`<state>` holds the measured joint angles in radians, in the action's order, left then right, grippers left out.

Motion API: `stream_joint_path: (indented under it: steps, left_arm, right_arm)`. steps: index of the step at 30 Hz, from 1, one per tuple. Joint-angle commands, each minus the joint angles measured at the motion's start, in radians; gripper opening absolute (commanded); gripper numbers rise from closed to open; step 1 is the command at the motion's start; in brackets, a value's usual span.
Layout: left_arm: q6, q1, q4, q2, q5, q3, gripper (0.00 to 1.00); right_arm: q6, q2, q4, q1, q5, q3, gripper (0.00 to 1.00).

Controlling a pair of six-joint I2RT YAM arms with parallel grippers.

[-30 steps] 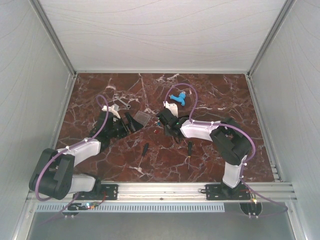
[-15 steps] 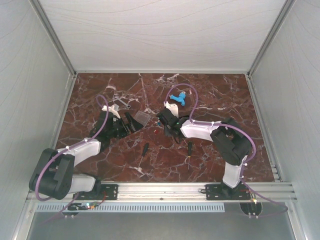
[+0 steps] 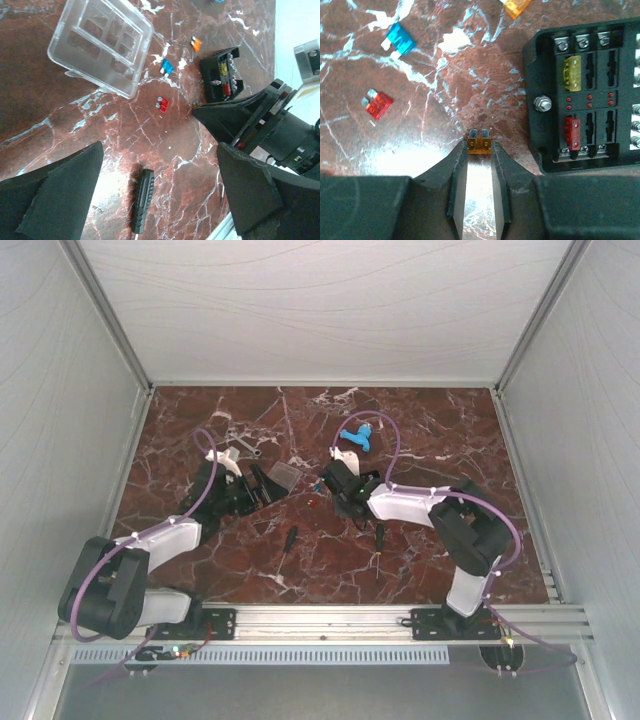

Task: Snap on the fuse box
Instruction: Pick up the fuse from the center of the board.

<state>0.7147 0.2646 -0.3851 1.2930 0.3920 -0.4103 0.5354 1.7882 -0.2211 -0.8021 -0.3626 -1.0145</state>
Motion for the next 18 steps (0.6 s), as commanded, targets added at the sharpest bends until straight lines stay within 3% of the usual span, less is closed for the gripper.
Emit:
stream_joint_path:
  steps: [1, 12, 18]
  left_arm:
    - [0.029, -0.001, -0.089, -0.006, 0.077, -0.006, 0.94]
    - [0.117, 0.023, -0.186, 0.065, 0.199, -0.037, 0.85]
    - [0.163, 0.053, -0.241, 0.115, 0.266, -0.071, 0.74]
  right_arm:
    - [-0.079, -0.063, 0.052, -0.006, 0.076, 0.041, 0.17]
    - [-0.223, -0.177, 0.186, -0.01, 0.196, 0.102, 0.18]
    - [-0.3, -0.274, 0.338, -0.028, 0.316, 0.185, 0.19]
